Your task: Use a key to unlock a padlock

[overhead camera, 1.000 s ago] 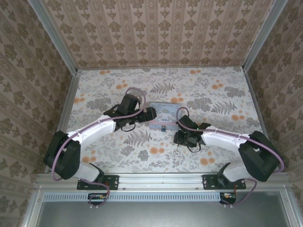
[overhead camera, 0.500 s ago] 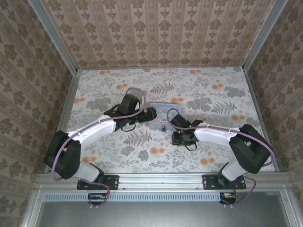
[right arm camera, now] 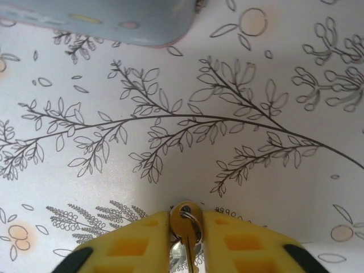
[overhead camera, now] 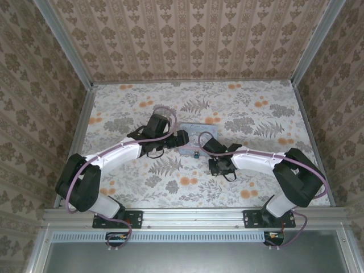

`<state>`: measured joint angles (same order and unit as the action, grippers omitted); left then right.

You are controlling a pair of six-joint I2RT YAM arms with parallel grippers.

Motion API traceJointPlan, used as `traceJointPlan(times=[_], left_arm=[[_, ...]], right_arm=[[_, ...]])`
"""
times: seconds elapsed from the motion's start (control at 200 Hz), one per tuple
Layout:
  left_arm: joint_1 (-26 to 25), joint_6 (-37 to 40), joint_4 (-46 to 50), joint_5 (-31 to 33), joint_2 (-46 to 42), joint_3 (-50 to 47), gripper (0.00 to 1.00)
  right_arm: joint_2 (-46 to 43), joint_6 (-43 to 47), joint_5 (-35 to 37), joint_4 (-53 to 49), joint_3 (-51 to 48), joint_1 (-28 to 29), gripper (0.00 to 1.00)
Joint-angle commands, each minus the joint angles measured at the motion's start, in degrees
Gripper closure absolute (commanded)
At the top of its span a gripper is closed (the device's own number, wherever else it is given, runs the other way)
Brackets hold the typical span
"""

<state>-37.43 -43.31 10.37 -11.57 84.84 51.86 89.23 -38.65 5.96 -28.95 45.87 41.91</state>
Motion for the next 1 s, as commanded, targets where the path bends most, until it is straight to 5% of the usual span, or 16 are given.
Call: traceJointPlan(times=[0.0,0.06,0.45,0.83,0.995], left_arm=[[0.08,0.41,-0.26,-1.16,1.24,1.76,0.00],[0.08,0.27,-0.10,-1.42,1.45,1.83,0.00],[0.08,-4.08,-4.00,-5.44,-0.69,-0.81,0.00],[-0.27,-9.95,-8.03,-7.88,-4.52,-5.13,0.01],[-0.36,-15.71,-15.89,-11.06,-4.95,-8.53,0.10]], right_arm=[[2.21,0.26,-2.13,1.26,-0.03,0.88,0.92],[1.32,-0.33,-2.40,1.73,-0.25,0.88,1.00],[-16.93,-10.16,-6.60,7.54,-5.75,0.65,1.00],[-19.54,-18.52,-15.59,24.39,-11.54,0.19,1.00],[-20.50,-24.30,-15.31,29.91,-11.85,-0.79,1.00]])
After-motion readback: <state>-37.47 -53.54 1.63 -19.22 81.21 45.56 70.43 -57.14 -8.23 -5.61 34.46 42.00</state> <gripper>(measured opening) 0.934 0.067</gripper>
